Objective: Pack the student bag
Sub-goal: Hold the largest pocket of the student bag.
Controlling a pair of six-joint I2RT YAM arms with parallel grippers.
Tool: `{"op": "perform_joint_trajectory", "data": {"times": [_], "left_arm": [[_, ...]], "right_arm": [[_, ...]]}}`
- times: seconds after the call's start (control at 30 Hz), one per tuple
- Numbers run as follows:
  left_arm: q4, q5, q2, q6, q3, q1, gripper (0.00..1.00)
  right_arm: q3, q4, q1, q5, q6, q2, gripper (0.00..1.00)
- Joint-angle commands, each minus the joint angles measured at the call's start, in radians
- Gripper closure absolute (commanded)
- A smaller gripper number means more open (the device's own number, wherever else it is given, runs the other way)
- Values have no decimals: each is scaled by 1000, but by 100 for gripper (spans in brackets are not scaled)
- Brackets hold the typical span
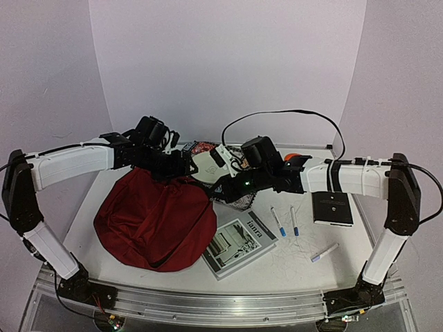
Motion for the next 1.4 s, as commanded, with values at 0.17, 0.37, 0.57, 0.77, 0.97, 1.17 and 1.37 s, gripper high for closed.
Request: {"op": "perform_joint_trajectory", "data": {"times": [0.17, 0.37, 0.57, 0.77, 0.97, 1.17, 1.37], "left_arm": [[15, 81, 166, -122, 116, -10, 23], [16, 134, 245, -116, 147, -15, 24], [15, 178, 298, -107, 170, -23, 26], [15, 225, 337, -93, 188, -27, 41], [15, 226, 346, -80, 190, -28, 84], [15, 172, 336, -73, 206, -8, 100], [15, 116, 325, -65, 221, 38, 100]], "right_arm": [[-14, 61, 9, -11, -45, 3, 100], [-11, 64, 16, -13, -67, 18, 100], [-8, 64, 22, -18, -85, 28, 100], [-2, 63, 22, -14, -92, 35, 100], [2, 61, 23, -18, -89, 35, 100], [-2, 47, 34, -24, -82, 14, 100], [-26, 38, 65, -22, -64, -23, 100]]}}
